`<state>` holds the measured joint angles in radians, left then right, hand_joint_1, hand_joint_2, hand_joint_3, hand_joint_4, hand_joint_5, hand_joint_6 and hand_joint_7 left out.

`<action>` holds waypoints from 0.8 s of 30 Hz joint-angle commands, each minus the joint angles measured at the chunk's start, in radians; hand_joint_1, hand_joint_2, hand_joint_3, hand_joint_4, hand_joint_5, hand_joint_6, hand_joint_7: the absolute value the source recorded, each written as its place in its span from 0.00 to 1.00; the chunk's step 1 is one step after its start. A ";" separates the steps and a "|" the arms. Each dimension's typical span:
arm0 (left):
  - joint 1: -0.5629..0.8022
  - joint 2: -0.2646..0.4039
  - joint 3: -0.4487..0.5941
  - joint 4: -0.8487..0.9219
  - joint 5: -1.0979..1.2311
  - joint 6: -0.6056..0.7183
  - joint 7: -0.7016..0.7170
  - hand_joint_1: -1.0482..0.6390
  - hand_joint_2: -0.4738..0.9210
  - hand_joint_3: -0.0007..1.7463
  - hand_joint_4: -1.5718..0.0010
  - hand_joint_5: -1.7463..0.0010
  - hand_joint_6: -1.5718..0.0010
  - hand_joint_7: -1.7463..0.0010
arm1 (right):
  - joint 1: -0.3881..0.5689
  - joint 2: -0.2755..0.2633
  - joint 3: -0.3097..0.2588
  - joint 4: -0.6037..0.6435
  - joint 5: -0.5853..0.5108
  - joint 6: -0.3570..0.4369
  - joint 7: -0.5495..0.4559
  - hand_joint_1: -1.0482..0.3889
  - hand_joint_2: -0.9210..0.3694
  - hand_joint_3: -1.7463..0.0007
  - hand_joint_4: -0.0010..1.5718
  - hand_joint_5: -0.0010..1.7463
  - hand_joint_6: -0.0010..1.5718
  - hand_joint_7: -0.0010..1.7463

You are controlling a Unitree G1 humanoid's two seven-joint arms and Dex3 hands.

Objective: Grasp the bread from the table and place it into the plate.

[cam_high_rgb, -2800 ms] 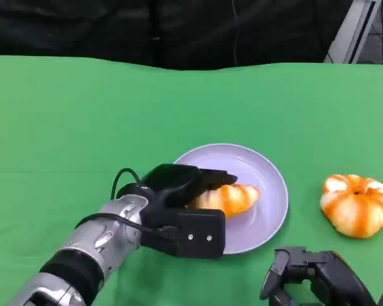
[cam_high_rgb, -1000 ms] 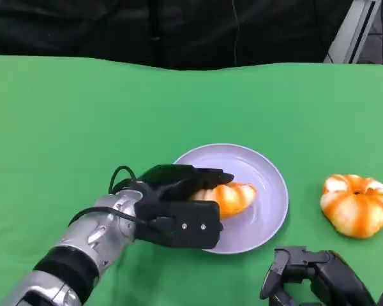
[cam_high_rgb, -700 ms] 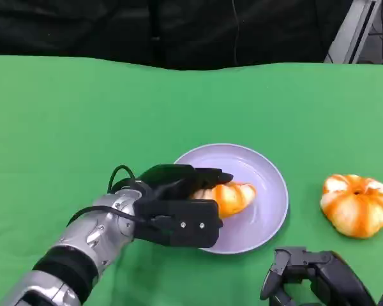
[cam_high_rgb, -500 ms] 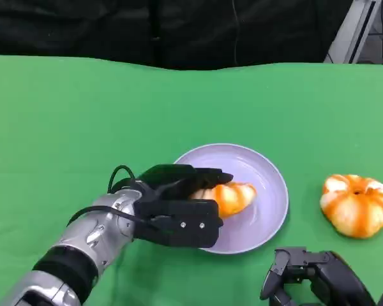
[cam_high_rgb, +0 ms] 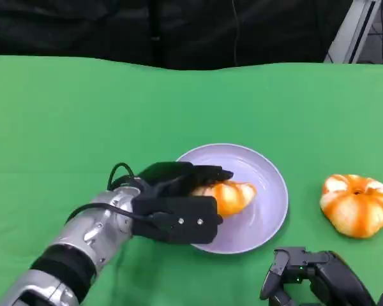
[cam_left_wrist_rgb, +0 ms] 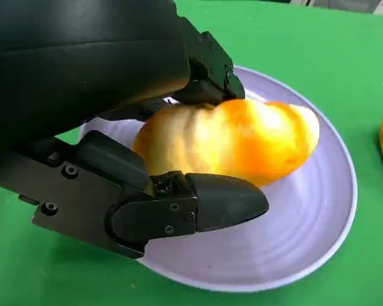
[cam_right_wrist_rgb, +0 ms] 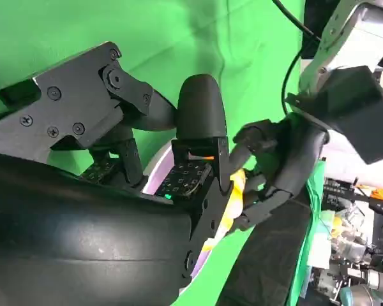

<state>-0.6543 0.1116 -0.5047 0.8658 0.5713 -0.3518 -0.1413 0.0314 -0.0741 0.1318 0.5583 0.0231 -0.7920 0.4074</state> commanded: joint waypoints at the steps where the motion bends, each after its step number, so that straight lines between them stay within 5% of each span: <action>1: 0.002 0.022 0.010 -0.016 -0.015 0.000 -0.019 0.05 1.00 0.39 0.78 1.00 0.82 1.00 | -0.005 -0.004 -0.004 0.004 0.016 -0.009 0.003 0.65 0.26 0.42 0.53 0.82 0.55 0.67; 24: 0.003 0.024 0.008 -0.019 -0.017 0.002 -0.020 0.05 1.00 0.39 0.78 1.00 0.82 1.00 | -0.005 -0.003 -0.005 0.004 0.016 -0.010 0.004 0.65 0.25 0.43 0.53 0.82 0.55 0.67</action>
<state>-0.6539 0.1182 -0.5020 0.8545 0.5609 -0.3513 -0.1489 0.0305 -0.0740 0.1317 0.5590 0.0231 -0.7920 0.4105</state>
